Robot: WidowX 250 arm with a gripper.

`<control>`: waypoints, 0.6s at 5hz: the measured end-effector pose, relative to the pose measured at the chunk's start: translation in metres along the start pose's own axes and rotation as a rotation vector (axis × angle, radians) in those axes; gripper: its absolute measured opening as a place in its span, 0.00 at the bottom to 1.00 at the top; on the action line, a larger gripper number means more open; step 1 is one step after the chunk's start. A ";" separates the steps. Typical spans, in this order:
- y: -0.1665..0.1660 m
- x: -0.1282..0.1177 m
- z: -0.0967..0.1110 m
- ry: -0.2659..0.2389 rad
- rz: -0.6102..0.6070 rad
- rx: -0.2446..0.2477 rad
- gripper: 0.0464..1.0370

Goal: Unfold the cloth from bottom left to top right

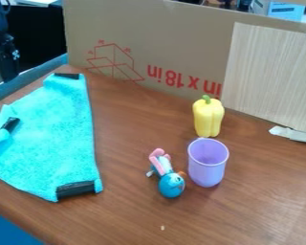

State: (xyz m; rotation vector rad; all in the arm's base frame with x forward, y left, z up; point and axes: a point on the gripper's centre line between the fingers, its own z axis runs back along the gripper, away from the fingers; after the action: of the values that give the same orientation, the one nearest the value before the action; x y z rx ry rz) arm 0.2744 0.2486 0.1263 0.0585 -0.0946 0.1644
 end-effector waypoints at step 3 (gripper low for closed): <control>-0.007 -0.014 -0.047 0.003 0.027 0.010 0.96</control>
State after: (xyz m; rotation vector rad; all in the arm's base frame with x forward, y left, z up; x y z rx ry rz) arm 0.2664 0.2427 0.0777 0.0671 -0.0918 0.1923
